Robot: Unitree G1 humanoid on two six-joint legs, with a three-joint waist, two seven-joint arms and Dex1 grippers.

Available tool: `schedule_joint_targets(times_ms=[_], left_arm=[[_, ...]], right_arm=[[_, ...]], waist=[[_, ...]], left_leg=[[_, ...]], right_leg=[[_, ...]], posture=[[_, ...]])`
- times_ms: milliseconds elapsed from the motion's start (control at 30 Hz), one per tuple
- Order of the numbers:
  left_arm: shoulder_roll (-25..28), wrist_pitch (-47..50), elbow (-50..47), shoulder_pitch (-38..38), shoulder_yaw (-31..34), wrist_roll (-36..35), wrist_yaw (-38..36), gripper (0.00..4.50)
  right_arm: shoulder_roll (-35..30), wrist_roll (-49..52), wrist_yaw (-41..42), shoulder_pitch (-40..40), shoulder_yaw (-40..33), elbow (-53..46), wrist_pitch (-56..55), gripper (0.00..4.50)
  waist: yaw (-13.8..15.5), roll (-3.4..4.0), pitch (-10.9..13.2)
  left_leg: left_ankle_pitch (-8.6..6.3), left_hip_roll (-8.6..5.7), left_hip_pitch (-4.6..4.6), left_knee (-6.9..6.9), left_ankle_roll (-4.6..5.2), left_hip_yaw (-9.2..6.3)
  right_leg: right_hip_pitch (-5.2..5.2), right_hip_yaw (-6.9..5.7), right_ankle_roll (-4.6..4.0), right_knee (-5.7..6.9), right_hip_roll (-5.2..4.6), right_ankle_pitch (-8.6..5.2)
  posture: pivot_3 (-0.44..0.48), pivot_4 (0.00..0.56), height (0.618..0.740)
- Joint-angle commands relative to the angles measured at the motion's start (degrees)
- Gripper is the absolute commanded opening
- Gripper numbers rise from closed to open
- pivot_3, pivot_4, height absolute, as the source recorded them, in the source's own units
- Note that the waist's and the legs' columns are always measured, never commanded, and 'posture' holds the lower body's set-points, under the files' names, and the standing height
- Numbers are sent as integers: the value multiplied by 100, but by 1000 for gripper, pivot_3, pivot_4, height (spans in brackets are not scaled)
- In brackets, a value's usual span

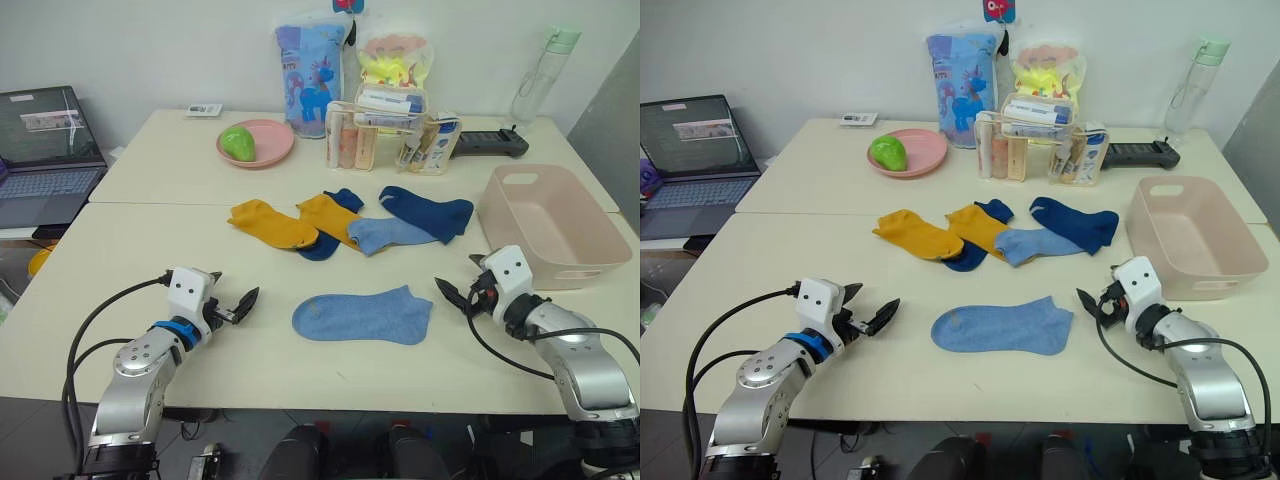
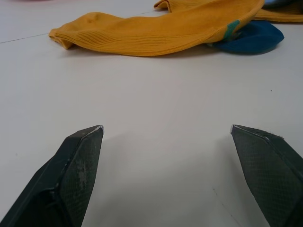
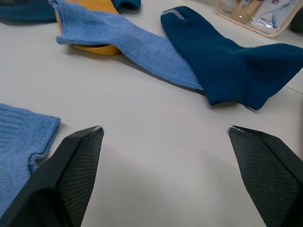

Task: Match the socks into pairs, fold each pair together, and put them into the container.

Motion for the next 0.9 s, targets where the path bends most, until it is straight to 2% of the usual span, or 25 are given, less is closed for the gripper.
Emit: schedule_joint_targets(times_ms=[33,333,433,567,900], left_arm=[[44,-58,-132,-85,10,-70,-83,4481],[86,415,-956,-99,-180,-690,-679,4481],[347,1108,-1780,-460,-245,-1355,-975,4481],[578,1741,-2274,-773,-314,-1828,-1047,4481],[405,2018,-2511,-771,-354,-1956,-595,4481]], right_arm=[[-13,-2,3,-167,76,-337,4,4500],[158,-333,71,-1025,856,56,-116,4500],[345,-924,240,-1821,1611,1068,-797,4500],[726,-1351,155,-2453,2039,2041,-1333,4500],[1066,-2234,-117,-3198,2429,3563,-2461,4500]], waist=[[-1,0,0],[-36,0,0],[-69,-5,4],[-146,-3,2],[-156,-3,2]], left_leg=[[0,0,0,0,0,0],[1,1,0,-1,-1,-2],[1,0,0,3,-1,1],[3,2,4,2,-3,0],[7,2,9,3,-10,4]], right_leg=[[0,0,0,0,0,0],[-1,-2,-1,1,0,0],[0,-1,-1,1,0,1],[1,-2,-7,5,1,5],[-1,6,-7,6,6,5]], posture=[[0,150,740],[0,150,740],[0,150,740],[0,150,740],[0,150,740]])
